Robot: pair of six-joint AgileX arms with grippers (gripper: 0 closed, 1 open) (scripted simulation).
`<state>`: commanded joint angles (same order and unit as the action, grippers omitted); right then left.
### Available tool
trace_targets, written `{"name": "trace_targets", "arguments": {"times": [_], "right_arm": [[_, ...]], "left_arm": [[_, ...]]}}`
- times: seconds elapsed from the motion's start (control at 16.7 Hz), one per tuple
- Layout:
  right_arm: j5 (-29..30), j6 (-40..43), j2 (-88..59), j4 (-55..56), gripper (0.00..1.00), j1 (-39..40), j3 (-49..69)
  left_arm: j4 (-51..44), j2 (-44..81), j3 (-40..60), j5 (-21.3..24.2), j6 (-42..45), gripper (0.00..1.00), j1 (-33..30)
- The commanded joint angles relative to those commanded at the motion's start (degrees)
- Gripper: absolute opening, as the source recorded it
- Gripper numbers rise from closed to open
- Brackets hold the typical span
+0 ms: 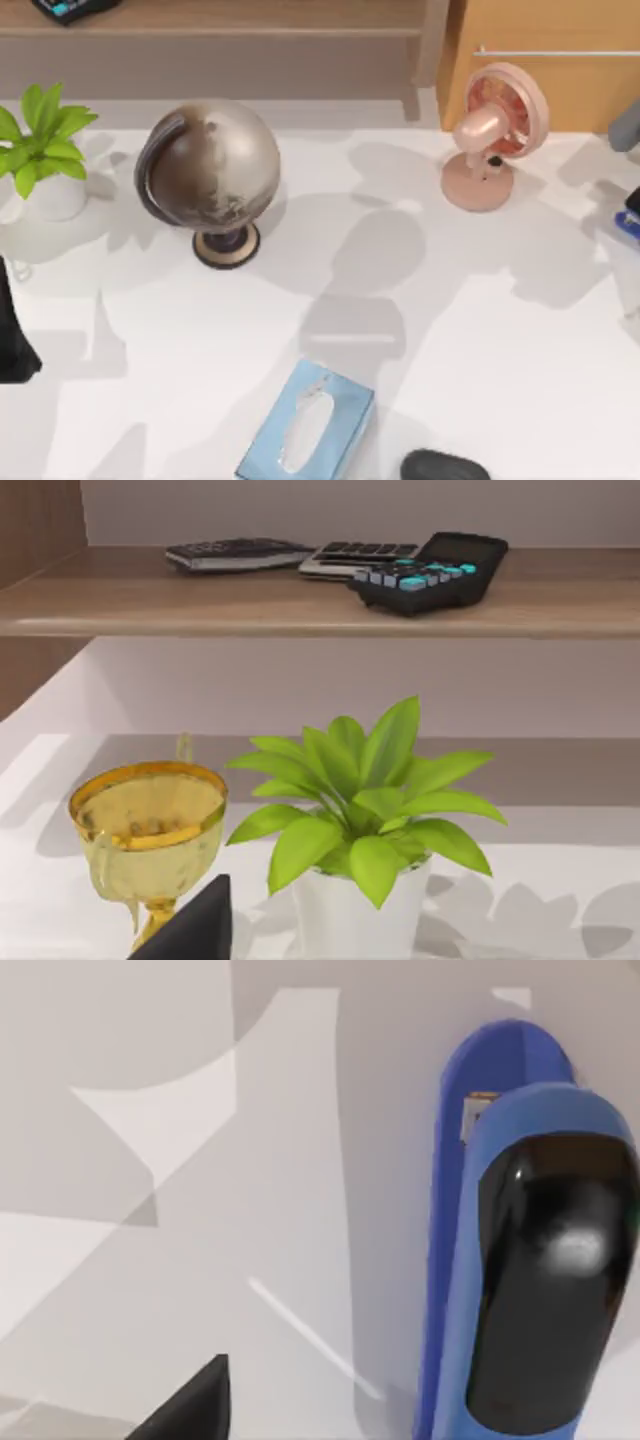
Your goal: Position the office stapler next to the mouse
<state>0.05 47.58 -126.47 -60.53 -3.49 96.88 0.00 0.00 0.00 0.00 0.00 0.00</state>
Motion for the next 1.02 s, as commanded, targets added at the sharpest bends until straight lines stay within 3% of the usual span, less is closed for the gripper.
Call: {"name": "trace_targets", "arguments": {"times": [0.48, 1.02], "right_arm": [[0.02, -0.14, -2.13, 5.87, 1.0, 0.11, -3.76], [0.02, -0.14, -2.13, 5.87, 0.32, 0.11, -3.76]], "left_arm": [[0.0, 0.0, 0.0, 0.0, 0.0, 1.0, 0.0], [0.0, 0.0, 0.0, 0.0, 0.0, 1.0, 0.0]]}}
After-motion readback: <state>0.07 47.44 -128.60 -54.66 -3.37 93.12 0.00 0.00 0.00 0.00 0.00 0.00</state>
